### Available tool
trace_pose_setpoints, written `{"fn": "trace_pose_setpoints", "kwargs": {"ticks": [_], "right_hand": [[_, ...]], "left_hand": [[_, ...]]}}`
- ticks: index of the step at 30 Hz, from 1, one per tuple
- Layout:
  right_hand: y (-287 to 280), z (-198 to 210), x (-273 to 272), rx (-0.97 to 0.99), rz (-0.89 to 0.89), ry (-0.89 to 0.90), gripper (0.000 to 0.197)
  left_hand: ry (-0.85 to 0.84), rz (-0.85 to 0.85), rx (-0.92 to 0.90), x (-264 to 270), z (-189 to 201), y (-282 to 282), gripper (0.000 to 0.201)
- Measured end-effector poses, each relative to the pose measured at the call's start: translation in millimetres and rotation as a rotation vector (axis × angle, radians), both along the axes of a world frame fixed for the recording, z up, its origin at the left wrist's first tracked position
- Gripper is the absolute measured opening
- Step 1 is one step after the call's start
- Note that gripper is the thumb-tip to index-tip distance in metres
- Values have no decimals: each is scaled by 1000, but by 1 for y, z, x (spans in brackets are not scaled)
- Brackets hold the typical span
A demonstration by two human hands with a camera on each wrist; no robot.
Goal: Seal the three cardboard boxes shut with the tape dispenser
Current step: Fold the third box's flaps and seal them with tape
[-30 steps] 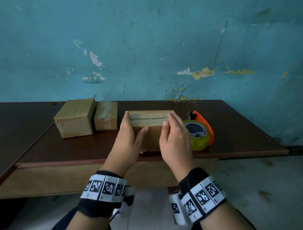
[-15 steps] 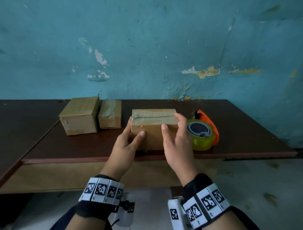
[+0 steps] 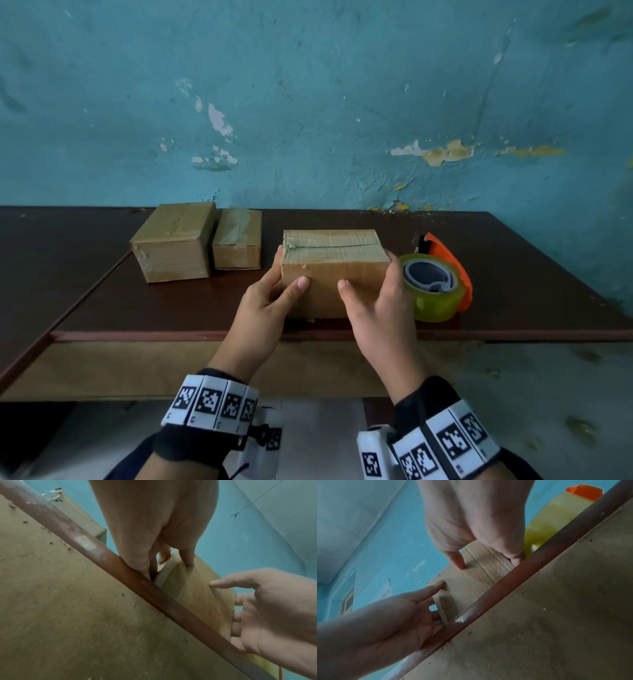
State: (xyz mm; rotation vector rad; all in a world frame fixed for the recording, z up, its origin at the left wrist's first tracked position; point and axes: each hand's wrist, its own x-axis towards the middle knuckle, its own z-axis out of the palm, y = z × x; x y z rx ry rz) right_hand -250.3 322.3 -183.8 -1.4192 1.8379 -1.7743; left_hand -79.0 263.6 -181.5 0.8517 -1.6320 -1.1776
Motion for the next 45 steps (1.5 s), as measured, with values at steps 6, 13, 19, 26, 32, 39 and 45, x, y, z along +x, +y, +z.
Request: {"fn": "trace_pose_setpoints", "kwargs": {"ticks": [6,13,19,26,32,39,45], "right_hand": [[1,-2,-5,-25,90,-33,80],[-5,-5,-2,-58,142,-123,81],[0,3,1,-99,215,-194,70],[-3,-3,11,-25,231,-111,78],[-5,-4,31,75,453,-188,108],[-17,4,24,-54,275,-216,69],[-48,3,13,72,104,-168,51]], "left_hand": [[-7,-39,8,8,-2,3,64],[19,116,37,22,-12,2,70],[14,101,56,27,-8,2,131],[54,173,-40,22,-12,3,89],[-56,117,-130,6,-19,10,91],[-190,128,-240,0,-17,14,76],[-353,97,-187,-15,-13,5,88]]}}
